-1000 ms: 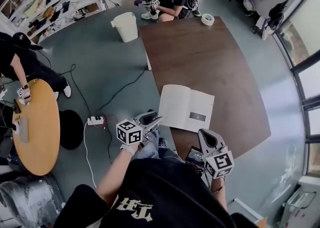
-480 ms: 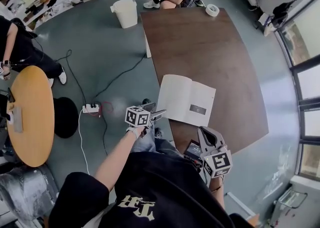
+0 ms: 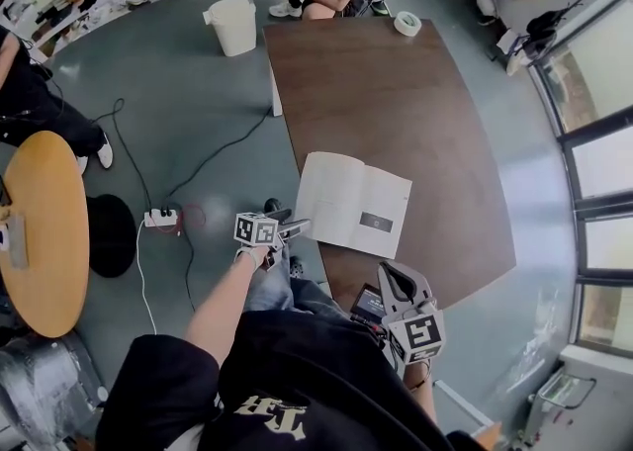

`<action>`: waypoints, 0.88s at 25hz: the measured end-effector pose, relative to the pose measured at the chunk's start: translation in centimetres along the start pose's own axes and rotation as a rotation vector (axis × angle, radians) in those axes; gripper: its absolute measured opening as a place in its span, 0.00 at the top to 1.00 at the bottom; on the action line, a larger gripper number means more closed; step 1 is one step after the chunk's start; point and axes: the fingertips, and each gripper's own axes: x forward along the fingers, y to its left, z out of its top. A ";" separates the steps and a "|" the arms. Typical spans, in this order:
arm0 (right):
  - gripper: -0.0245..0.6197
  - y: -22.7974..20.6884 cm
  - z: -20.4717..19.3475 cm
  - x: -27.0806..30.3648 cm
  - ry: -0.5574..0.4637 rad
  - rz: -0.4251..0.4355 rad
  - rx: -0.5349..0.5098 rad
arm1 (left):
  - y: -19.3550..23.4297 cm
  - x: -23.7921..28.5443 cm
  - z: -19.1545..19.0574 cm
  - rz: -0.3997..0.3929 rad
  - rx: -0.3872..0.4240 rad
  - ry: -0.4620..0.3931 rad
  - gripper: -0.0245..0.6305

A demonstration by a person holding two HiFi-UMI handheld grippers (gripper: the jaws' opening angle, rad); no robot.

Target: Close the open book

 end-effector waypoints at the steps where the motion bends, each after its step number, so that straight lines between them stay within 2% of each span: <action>1: 0.98 0.0 0.0 0.0 0.017 -0.004 -0.012 | 0.2 0.1 -0.2 -0.003 -0.012 0.000 0.42; 10: 0.98 1.1 -2.4 1.1 0.054 0.029 -0.006 | 2.1 0.6 -1.5 -0.007 -0.072 0.015 0.42; 12: 0.98 1.6 -2.4 1.3 0.058 0.041 -0.014 | 2.2 0.7 -1.6 -0.015 -0.102 -0.002 0.42; 18: 0.98 1.6 -2.8 1.6 0.076 0.049 -0.018 | 1.0 1.1 -1.4 -0.119 -0.191 -0.062 0.42; 22: 0.98 1.6 -2.7 1.7 0.075 0.053 -0.022 | -0.4 0.7 -1.0 -0.187 -0.214 -0.092 0.42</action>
